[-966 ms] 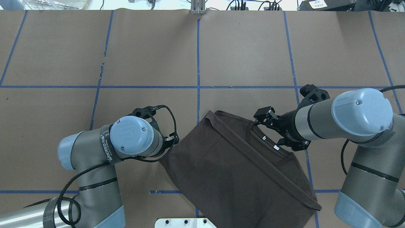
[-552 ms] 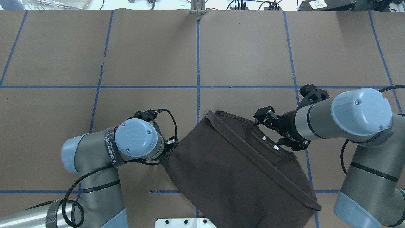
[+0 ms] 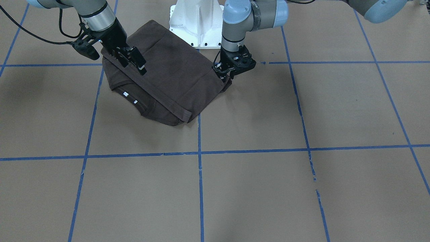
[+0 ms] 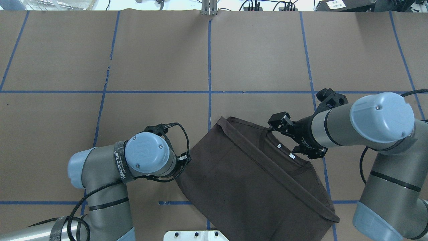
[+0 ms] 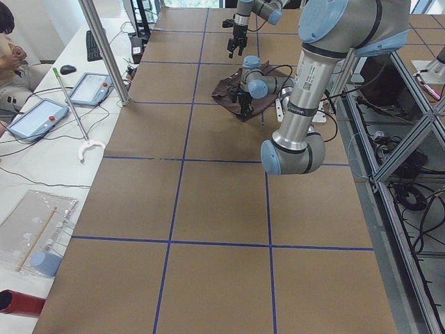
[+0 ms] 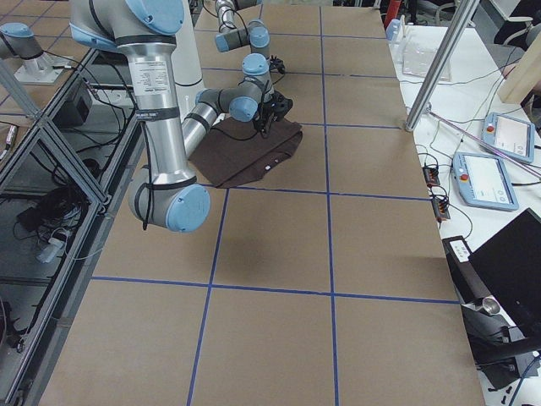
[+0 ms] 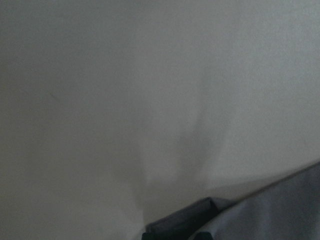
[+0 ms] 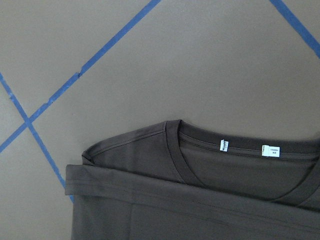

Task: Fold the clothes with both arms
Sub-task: 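Lay the lifted side onto the shirt while the left arm moves away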

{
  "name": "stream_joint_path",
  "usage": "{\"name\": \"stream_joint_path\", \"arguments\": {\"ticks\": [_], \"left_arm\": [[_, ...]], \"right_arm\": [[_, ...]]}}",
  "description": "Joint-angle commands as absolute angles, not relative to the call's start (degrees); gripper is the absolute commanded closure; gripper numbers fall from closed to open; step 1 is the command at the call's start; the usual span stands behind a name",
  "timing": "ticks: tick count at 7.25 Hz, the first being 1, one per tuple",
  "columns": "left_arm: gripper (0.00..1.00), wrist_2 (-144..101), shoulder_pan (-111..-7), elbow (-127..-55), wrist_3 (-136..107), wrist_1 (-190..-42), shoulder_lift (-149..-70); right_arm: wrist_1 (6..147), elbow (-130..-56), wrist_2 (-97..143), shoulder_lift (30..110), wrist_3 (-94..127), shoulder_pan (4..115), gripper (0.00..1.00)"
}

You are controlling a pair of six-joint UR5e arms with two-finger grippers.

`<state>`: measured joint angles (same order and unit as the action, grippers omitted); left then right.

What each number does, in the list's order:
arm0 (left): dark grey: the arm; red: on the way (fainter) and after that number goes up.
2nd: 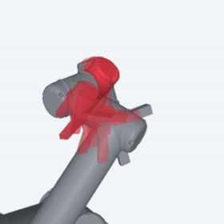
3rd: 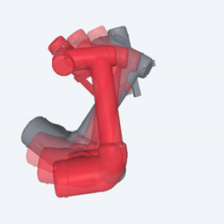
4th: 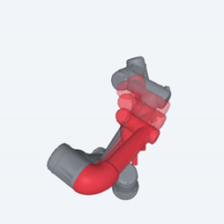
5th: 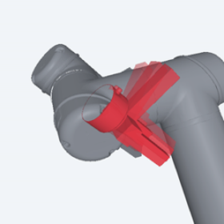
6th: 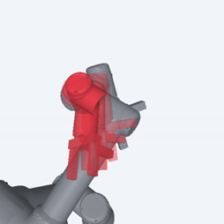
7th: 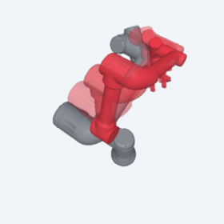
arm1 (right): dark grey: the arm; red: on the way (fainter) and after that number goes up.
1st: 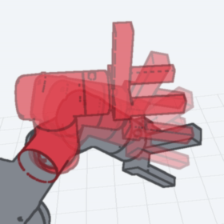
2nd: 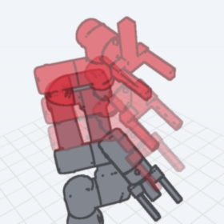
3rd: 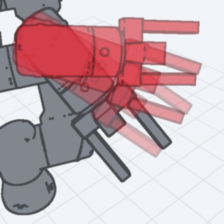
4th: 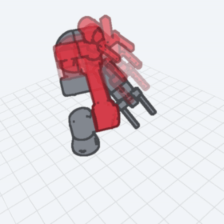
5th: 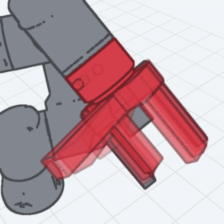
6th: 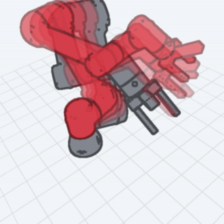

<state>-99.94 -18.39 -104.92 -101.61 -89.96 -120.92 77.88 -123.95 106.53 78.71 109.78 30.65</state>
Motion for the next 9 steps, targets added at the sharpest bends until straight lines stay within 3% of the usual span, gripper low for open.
{"name": "stream_joint_path", "arguments": {"ticks": [1, 3, 5, 7, 9], "left_arm": [[0.56, -100.72, -18.19, -105.12, -101.86, -89.82, -120.68], [1.00, -100.98, -16.96, -104.68, -101.26, -89.91, -120.15], [1.00, -100.73, -18.09, -105.12, -98.72, -89.82, -120.41], [1.00, -102.12, -27.28, -104.42, -88.98, -90.09, -121.55], [1.00, -103.00, -37.83, -95.25, -80.37, -90.87, -128.98]], "right_arm": [[78.05, -123.93, 106.52, 77.97, 109.78, 30.67, 0.00], [78.05, -123.93, 106.52, 77.96, 109.86, 30.67, 0.00], [78.05, -123.93, 106.35, 77.96, 109.95, 30.67, 0.00], [78.31, -123.23, 104.34, 76.73, 110.21, 30.59, 0.00], [78.31, -123.05, 100.03, 76.55, 110.30, 30.59, 0.00]]}}
